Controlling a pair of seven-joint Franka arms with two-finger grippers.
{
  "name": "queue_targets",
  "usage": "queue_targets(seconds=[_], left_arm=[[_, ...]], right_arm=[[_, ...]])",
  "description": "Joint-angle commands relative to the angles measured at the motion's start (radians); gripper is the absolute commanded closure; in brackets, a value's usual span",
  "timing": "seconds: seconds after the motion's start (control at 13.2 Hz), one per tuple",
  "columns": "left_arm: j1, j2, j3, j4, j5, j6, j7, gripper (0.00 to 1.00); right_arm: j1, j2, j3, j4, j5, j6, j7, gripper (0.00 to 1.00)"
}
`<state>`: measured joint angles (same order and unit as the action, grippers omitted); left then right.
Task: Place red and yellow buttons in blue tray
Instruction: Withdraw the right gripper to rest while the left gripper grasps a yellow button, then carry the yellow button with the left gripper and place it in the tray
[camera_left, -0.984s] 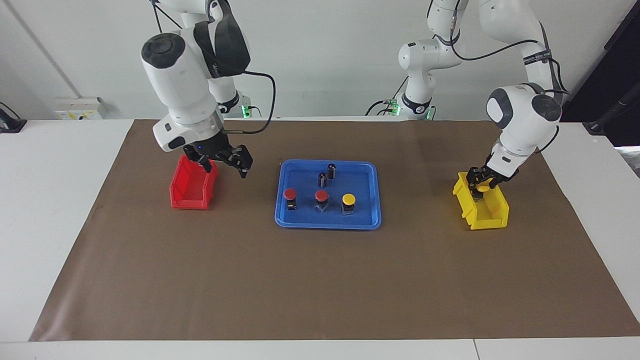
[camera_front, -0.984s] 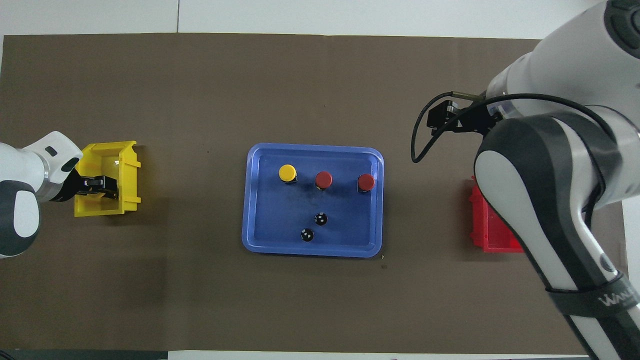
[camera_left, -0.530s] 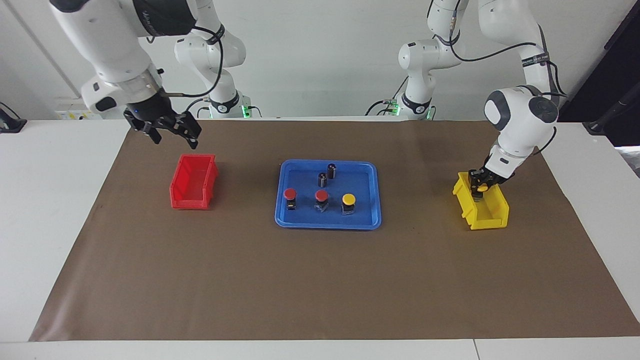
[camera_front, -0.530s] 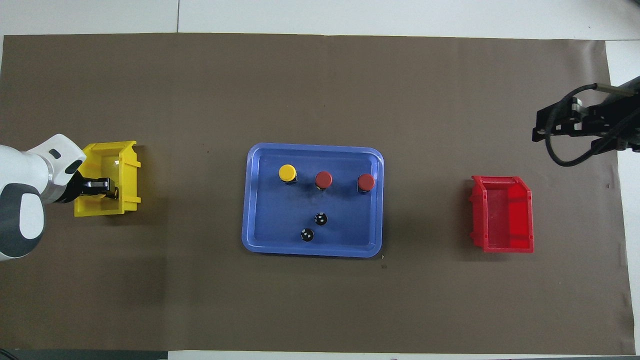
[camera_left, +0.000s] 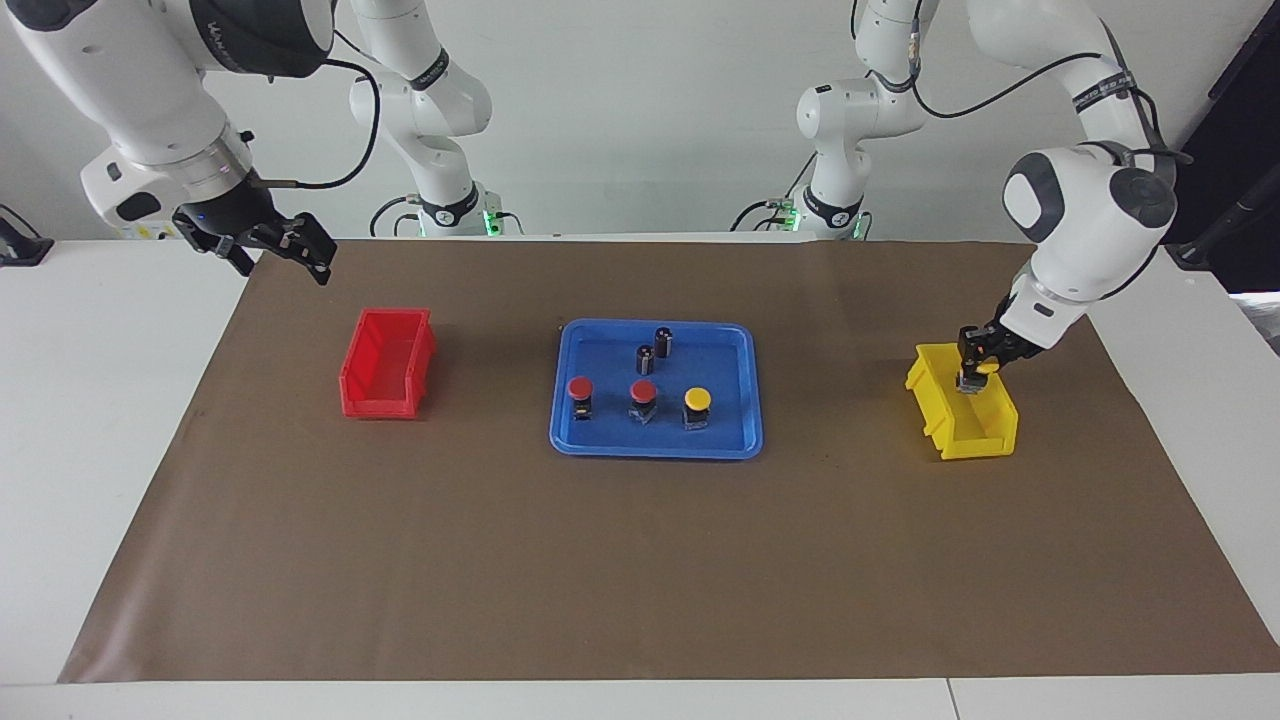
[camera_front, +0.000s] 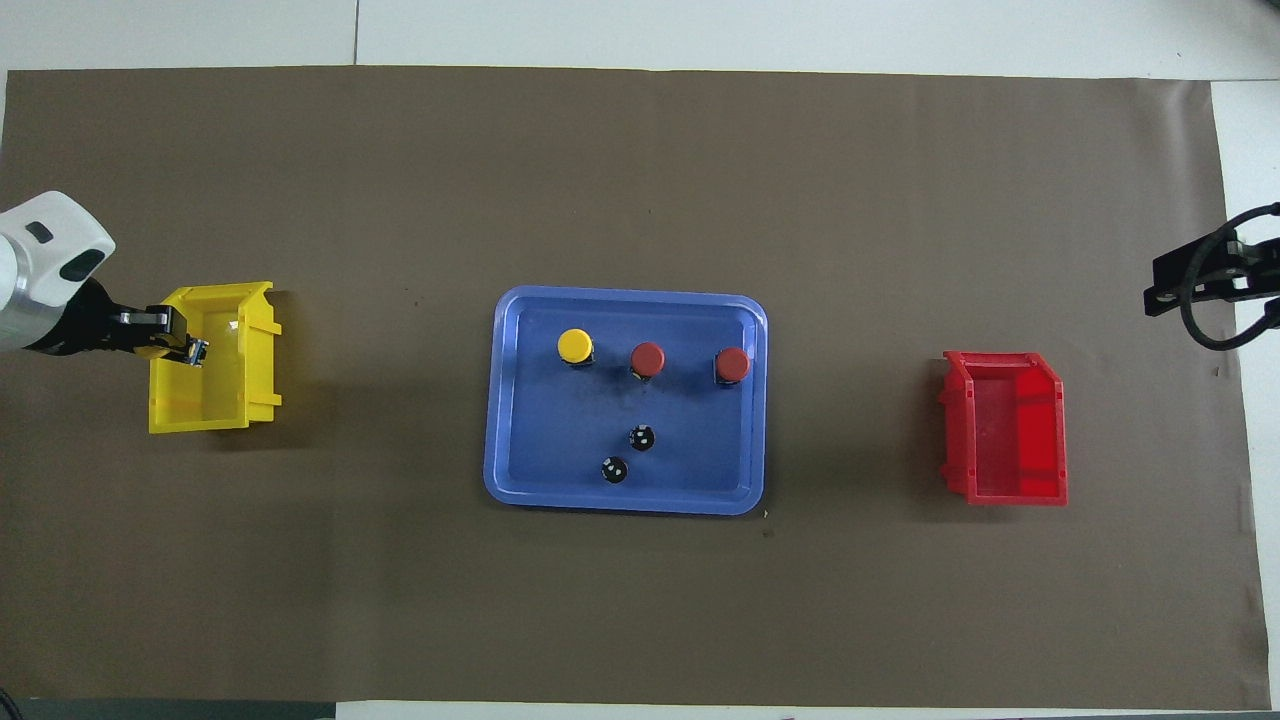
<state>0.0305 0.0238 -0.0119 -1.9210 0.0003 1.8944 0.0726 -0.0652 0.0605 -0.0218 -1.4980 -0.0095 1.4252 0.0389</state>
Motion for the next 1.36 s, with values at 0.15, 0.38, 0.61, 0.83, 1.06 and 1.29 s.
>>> queue_targets(seconds=[0.15,0.38,0.61,0.83,1.06,1.29], left_arm=[[-0.275,0.028,-0.003,0.030,-0.062,0.063,-0.363,0.99],[-0.429,0.059,-0.007,0.028,-0.063,0.113,-0.549,0.99],[-0.529,0.145,-0.007,0.022,-0.063,0.227,-0.637,0.99],[-0.572,0.166,-0.007,-0.021,-0.063,0.296,-0.686,0.99],[-0.580,0.180,-0.007,-0.081,-0.063,0.377,-0.686,0.99],[-0.590,0.196,-0.008,-0.088,-0.063,0.379,-0.703,0.99]], right_arm=[[-0.002,-0.053,-0.009,-0.094,0.022,0.053,-0.040,0.00],[0.031,-0.056,-0.035,-0.097,0.020,0.057,-0.037,0.00],[0.024,-0.057,-0.035,-0.099,0.020,0.054,-0.040,0.00],[0.027,-0.059,-0.035,-0.099,0.017,0.046,-0.040,0.00],[0.031,-0.059,-0.033,-0.102,0.017,0.046,-0.040,0.00],[0.030,-0.059,-0.033,-0.103,0.017,0.050,-0.037,0.00]])
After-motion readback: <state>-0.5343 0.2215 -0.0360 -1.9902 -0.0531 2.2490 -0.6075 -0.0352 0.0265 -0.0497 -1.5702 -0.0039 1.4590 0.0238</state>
